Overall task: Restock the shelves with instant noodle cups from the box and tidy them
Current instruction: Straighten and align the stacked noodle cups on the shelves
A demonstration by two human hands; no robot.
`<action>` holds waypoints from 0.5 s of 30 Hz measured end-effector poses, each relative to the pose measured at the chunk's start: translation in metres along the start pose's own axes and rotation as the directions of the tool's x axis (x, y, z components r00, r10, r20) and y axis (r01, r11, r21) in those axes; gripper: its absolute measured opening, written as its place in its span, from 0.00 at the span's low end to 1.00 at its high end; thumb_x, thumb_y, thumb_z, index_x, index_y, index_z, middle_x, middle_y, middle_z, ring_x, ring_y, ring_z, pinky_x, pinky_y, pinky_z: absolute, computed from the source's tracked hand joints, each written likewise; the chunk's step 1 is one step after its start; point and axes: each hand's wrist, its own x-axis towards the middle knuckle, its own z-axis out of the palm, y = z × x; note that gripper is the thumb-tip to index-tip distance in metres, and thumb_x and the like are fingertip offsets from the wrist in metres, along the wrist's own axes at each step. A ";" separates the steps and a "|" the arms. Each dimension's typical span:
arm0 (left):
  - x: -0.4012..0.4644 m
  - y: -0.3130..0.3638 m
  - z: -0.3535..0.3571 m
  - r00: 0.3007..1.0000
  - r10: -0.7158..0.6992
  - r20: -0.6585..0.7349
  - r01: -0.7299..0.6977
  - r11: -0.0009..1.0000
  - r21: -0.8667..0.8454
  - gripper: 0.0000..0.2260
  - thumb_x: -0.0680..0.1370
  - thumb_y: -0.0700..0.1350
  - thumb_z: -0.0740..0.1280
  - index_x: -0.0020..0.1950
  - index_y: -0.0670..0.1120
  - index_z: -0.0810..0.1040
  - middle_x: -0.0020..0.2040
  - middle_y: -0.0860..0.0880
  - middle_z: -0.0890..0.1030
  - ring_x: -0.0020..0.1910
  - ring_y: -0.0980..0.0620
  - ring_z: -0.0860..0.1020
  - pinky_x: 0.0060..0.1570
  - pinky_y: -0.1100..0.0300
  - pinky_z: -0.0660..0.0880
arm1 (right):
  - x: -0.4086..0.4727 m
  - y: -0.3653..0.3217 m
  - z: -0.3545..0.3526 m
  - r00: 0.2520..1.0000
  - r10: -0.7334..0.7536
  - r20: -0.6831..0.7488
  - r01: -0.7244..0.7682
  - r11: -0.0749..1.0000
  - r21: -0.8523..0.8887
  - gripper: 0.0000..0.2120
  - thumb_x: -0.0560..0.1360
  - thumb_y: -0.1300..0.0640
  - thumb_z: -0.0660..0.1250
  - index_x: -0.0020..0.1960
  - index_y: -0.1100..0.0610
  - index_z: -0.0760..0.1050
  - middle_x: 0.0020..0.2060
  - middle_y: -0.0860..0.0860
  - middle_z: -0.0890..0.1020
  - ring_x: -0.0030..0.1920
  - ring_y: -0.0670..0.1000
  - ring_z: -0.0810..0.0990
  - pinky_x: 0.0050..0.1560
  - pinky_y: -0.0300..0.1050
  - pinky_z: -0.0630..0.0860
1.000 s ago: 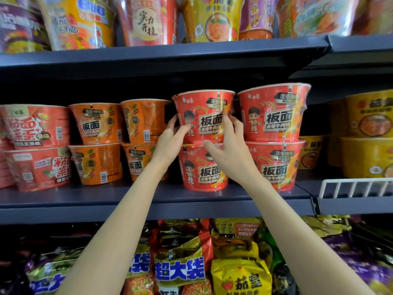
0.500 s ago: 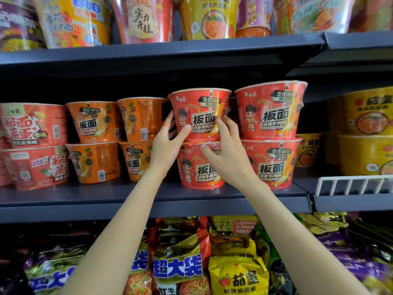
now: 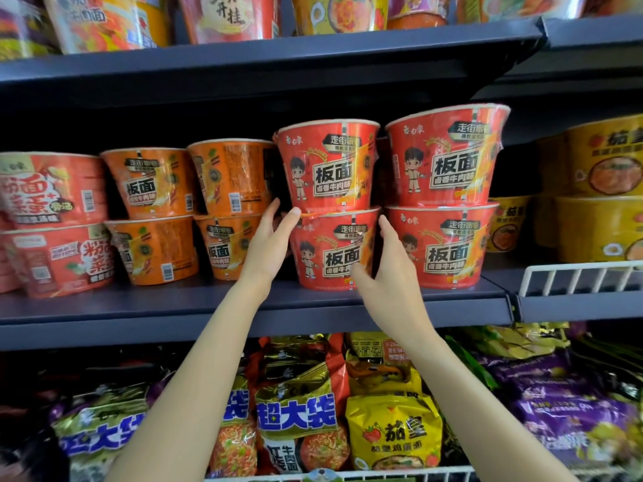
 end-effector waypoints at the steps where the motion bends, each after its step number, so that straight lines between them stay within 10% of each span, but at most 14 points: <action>1: -0.001 -0.001 0.000 1.000 -0.010 0.006 0.010 1.000 0.002 0.28 0.78 0.58 0.60 0.76 0.55 0.56 0.72 0.50 0.68 0.67 0.51 0.70 0.66 0.49 0.68 | 0.000 0.003 0.002 0.999 0.031 0.030 -0.032 0.999 0.027 0.35 0.78 0.59 0.64 0.78 0.54 0.48 0.72 0.49 0.65 0.70 0.47 0.66 0.67 0.43 0.68; 15: -0.007 -0.001 -0.002 0.997 0.080 0.010 -0.080 0.986 0.145 0.30 0.77 0.61 0.61 0.75 0.55 0.56 0.71 0.50 0.68 0.65 0.53 0.70 0.66 0.46 0.69 | 0.005 0.012 -0.004 0.999 -0.014 0.045 0.015 1.000 -0.024 0.32 0.78 0.58 0.64 0.77 0.54 0.54 0.70 0.50 0.68 0.69 0.49 0.68 0.67 0.53 0.71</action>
